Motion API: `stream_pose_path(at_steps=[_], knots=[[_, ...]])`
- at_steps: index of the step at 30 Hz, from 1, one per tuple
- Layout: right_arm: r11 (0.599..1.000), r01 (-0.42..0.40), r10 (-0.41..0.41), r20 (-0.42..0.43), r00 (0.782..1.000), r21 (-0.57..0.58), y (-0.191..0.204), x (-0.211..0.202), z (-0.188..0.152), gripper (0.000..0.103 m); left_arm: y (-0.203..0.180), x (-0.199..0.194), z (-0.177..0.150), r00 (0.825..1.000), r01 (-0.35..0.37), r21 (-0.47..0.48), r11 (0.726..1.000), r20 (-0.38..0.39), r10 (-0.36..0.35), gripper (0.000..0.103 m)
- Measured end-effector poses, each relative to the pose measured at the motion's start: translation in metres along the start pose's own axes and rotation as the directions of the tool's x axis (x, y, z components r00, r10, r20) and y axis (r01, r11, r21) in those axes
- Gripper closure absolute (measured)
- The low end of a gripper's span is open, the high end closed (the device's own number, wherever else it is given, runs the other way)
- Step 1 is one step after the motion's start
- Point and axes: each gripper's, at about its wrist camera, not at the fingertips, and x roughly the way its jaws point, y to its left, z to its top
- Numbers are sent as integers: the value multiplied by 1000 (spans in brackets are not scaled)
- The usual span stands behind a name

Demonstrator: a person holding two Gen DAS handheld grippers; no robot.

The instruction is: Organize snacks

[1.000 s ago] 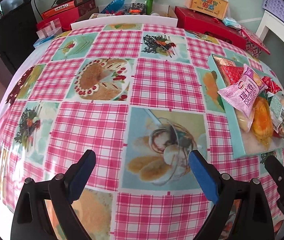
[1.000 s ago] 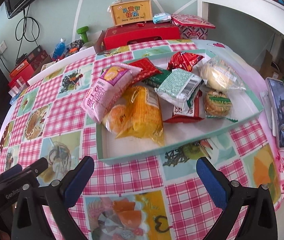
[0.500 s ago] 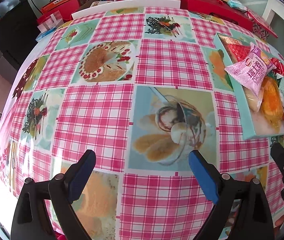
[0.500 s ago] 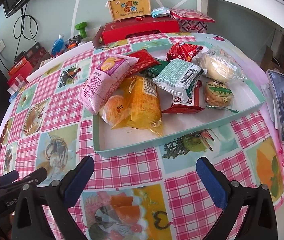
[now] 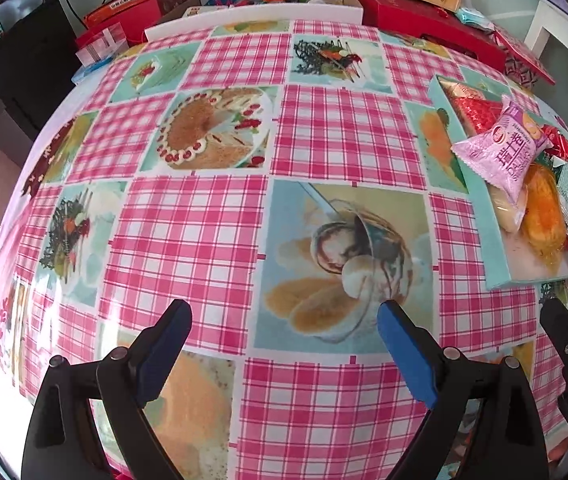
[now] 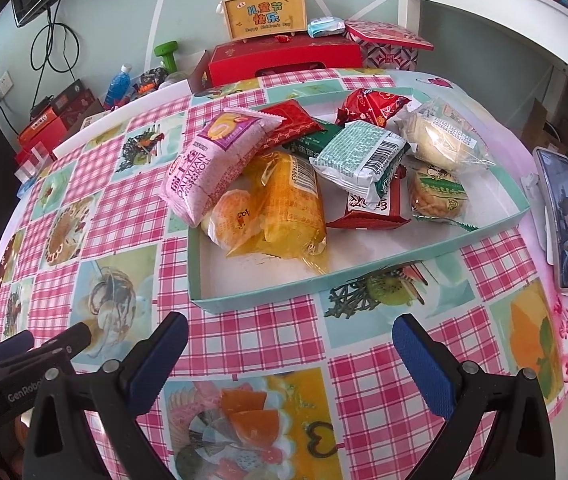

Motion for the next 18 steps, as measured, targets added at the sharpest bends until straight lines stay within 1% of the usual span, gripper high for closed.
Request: stream_pose_path(at_steps=[6, 10, 18], knots=[[1000, 8, -8, -8, 1000, -12, 3, 5, 1, 0, 1, 4, 3, 1000, 14, -6, 1000, -3, -14, 9], [1000, 15, -16, -17, 1000, -13, 3, 9, 0, 0, -1, 4, 4, 1000, 17, 6, 1000, -3, -17, 9], [1000, 18, -18, -11, 1000, -14, 2, 9, 1, 0, -3, 4, 6, 1000, 21, 9, 1000, 5, -21, 9]])
